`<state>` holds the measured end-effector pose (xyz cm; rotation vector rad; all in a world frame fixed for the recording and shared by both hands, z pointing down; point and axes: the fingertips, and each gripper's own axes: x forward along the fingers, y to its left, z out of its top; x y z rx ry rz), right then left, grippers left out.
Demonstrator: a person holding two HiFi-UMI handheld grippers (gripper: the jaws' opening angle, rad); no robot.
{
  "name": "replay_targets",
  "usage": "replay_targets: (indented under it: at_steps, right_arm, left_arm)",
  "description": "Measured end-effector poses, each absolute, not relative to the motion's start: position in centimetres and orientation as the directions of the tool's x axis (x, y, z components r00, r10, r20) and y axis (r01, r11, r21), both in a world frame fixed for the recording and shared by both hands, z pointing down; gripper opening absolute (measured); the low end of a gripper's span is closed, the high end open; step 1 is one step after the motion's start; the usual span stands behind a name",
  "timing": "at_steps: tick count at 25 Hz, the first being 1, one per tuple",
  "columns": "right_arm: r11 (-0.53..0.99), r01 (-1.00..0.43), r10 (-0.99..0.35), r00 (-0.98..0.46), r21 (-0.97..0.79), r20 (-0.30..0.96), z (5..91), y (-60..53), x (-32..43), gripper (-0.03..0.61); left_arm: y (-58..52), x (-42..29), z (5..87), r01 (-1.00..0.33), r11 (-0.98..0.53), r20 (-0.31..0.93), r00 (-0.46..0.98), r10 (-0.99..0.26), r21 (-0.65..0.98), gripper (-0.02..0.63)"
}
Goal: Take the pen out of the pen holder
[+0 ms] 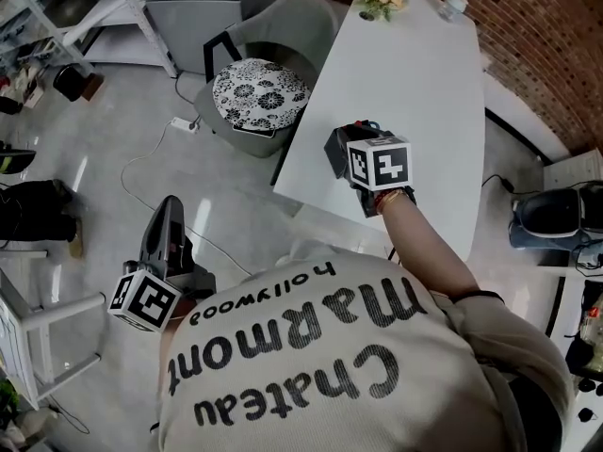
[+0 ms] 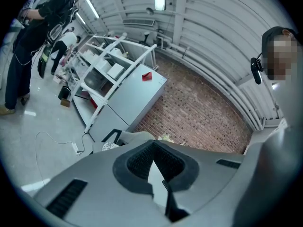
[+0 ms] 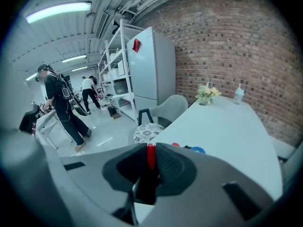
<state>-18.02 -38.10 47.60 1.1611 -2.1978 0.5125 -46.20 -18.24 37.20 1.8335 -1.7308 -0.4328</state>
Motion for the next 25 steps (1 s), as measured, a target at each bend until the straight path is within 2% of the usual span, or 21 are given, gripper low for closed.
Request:
replay_targets:
  at_steps: [25]
  right_arm:
    - [0.531, -0.836, -0.641, -0.502, -0.136, 0.580, 44.9, -34.9, -15.0, 0.057]
  left_arm:
    - [-19.6, -42.1, 38.4, -0.785, -0.069, 0.171, 0.218, -0.961, 0.615, 0.000]
